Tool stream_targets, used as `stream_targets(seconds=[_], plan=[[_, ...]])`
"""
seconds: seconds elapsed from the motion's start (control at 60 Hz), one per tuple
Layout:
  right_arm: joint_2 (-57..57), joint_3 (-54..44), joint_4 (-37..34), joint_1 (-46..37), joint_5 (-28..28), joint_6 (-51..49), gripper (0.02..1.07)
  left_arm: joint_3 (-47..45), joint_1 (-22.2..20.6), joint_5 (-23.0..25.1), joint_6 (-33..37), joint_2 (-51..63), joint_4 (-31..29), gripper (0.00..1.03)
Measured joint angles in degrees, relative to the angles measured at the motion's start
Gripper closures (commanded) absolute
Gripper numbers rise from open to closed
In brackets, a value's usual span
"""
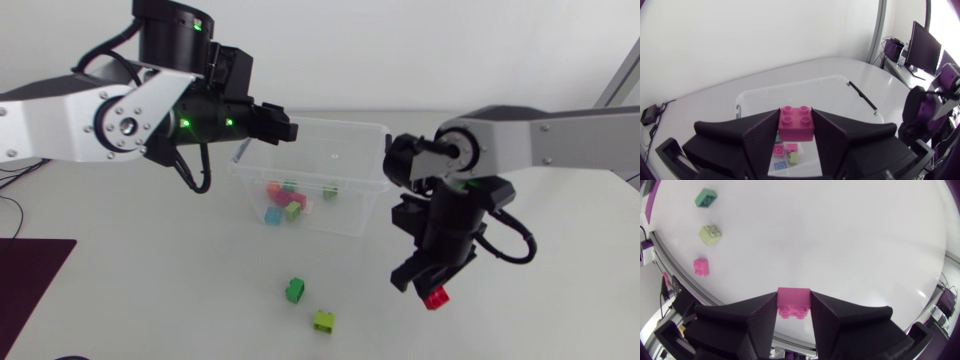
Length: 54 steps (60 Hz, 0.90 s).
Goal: Pick up the duplo bricks and place them in the container
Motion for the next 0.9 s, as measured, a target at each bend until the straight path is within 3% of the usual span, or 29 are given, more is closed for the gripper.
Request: stream_targets(seconds=[0.117, 0.25, 0.3, 0.417, 0.567, 0.667, 0.833, 0.9], plan=[[-1.44, 5.35, 0.02, -1.05, 0.22, -0.04, 0.97, -0.15, 0.24, -1.53, -0.31, 1.62, 1.6, 0.11], [-2.99, 11.8, 0.55, -1.53, -0.31, -1.18, 0.97, -1.03, 0.74, -1.7, -0.28, -1.33, 2.08, 0.11], [-3.41, 13.99, 1.2, -1.7, -0.57, -1.31, 0.97, -1.11, 0.79, -0.96, 0.02, -3.61, -0.39, 0.11], [-3.85, 18.71, 6.25, -2.32, -1.57, -1.31, 0.97, -1.14, 1.42, 7.1, 3.43, -10.95, -10.45, 0.11], [-4.15, 20.06, 15.98, -2.29, -2.03, -1.33, 0.97, -3.89, 1.95, 13.92, 10.64, -15.47, -17.79, 0.11], [-4.15, 20.85, 22.29, -2.23, -2.43, -1.31, 0.96, -8.0, 0.92, 15.08, 16.61, -16.5, -21.53, 0.11], [-2.89, 21.49, 31.89, -1.92, -2.4, -1.31, 0.93, -14.95, -3.82, 15.58, 27.02, -15.41, -22.62, 0.11], [-1.03, 21.49, 35.21, -1.86, -2.4, -1.31, 0.8, -16.81, -5.11, 15.58, 32.24, -13.18, -21.77, 0.11]])
